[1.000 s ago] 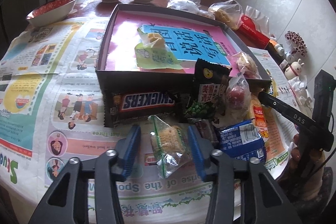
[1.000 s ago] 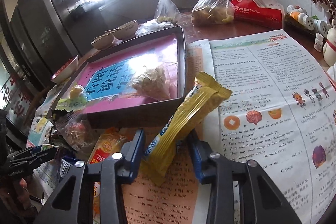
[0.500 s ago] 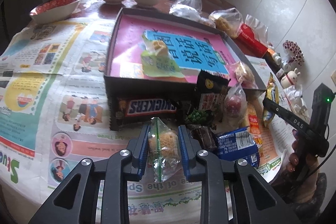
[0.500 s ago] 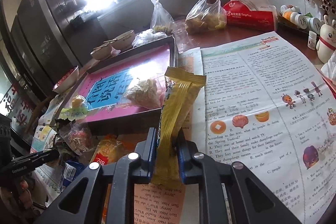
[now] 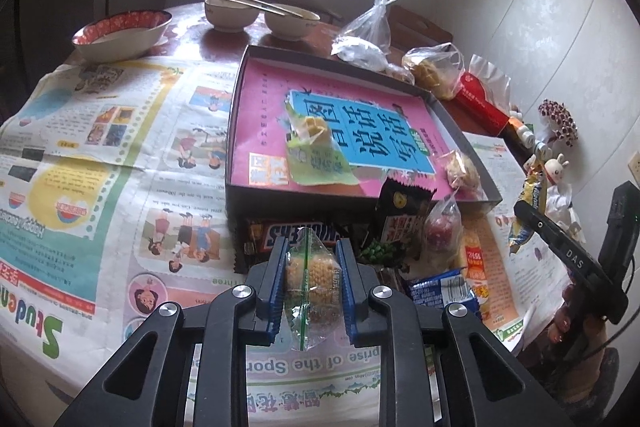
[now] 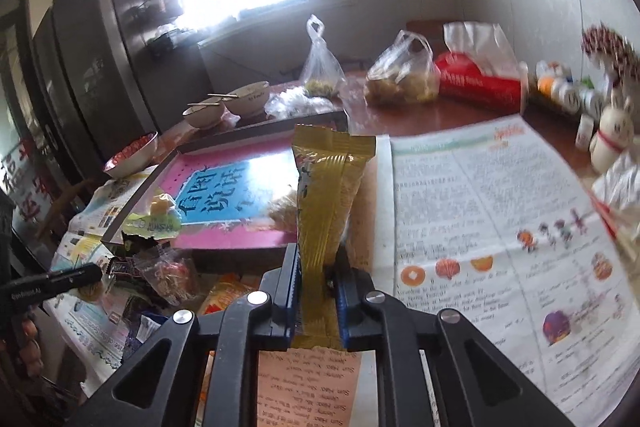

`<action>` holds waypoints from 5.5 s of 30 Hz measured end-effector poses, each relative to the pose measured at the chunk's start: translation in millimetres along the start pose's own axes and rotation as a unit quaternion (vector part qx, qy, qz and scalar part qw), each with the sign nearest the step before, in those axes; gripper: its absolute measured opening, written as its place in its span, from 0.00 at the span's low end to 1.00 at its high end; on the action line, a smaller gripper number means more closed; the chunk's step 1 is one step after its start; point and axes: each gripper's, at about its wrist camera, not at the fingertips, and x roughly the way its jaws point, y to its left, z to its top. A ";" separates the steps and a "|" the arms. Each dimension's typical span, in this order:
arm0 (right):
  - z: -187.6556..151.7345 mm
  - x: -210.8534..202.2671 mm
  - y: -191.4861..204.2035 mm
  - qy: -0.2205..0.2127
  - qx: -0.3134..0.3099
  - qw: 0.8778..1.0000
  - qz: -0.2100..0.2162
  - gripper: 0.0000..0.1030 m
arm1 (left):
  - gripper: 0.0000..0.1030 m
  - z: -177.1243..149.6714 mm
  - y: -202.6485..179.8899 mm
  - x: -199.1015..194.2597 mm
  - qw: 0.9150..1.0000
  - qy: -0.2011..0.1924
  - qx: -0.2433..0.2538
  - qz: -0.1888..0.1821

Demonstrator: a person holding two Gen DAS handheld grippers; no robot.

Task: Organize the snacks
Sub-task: 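Lift the mooncake with left tool while right tool lifts the wafer bar toward the box, then carry the mooncake over the box with left tool while right tool carries the wafer bar there, then lower the mooncake onto the pink book and open left tool while right tool releases the wafer bar, then withdraw both open tools from the box toward the loose snacks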

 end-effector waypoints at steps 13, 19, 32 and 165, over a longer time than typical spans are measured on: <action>14.2 -11.1 36.6 -0.030 -0.053 0.998 0.004 0.16 | 0.23 11.8 -2.1 -5.9 1.000 -0.014 0.000 0.003; 17.7 -9.0 42.0 -0.029 -0.057 0.998 0.005 0.16 | 0.23 20.3 -4.3 -7.4 1.000 -0.024 -0.002 0.001; 27.2 -4.3 49.6 -0.035 -0.066 0.997 0.010 0.16 | 0.23 40.1 -7.7 -6.2 0.999 -0.042 -0.004 0.000; 43.6 43.4 43.0 0.018 -0.027 0.998 0.046 0.58 | 0.69 57.2 -6.8 19.1 0.999 -0.034 0.006 0.008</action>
